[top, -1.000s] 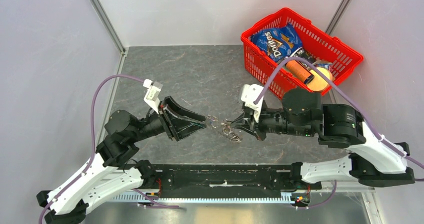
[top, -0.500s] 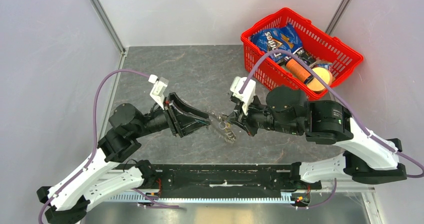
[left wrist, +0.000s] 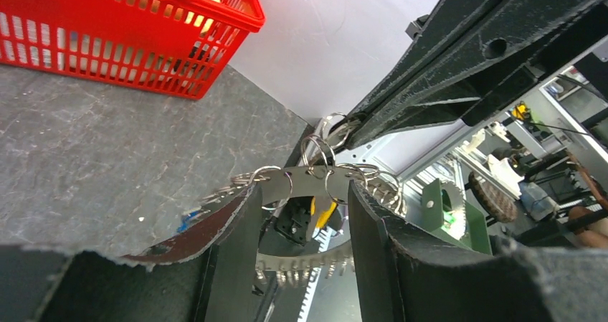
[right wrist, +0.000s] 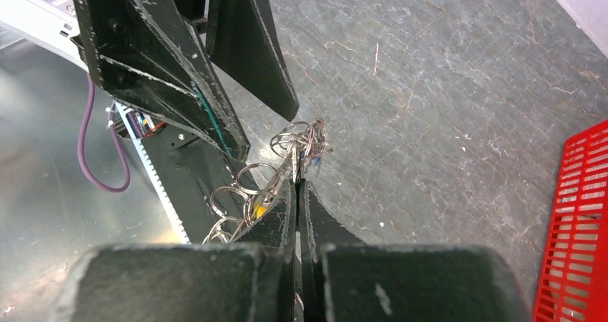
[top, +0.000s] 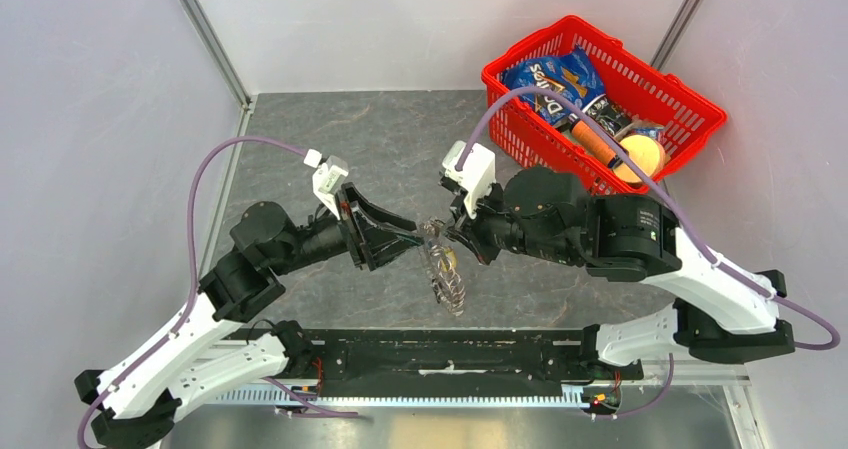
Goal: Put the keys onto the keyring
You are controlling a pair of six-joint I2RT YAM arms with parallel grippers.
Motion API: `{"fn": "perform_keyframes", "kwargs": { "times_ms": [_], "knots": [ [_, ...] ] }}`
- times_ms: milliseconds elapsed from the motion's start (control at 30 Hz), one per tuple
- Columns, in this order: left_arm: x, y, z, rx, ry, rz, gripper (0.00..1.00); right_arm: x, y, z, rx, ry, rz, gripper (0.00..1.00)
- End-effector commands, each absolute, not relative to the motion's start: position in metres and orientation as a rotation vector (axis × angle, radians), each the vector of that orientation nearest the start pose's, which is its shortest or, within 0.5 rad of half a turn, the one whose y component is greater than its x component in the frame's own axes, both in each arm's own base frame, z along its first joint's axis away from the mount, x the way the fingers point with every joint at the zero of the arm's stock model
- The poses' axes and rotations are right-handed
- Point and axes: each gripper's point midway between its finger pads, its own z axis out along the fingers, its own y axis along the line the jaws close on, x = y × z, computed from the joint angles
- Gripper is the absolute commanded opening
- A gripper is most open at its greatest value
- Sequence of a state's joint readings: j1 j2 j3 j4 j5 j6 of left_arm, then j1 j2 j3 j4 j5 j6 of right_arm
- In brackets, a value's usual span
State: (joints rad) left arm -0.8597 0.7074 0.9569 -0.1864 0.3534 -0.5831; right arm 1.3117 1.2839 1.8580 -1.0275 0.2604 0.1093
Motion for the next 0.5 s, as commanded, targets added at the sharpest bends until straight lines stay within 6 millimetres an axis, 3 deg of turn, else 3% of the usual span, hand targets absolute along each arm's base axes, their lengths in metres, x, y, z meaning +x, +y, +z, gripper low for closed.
{"fn": "perform_keyframes", "kwargs": {
  "times_ms": [0,467],
  "knots": [
    [0.122,-0.258,0.405,0.574,1.496,-1.328,0.54,0.126,0.298,0.430,-0.929,1.771,0.669,0.00],
    [0.115,-0.264,0.417,0.633,1.393,-1.368,0.54,0.127,0.303,0.424,-0.923,1.812,0.660,0.00]
  ]
}}
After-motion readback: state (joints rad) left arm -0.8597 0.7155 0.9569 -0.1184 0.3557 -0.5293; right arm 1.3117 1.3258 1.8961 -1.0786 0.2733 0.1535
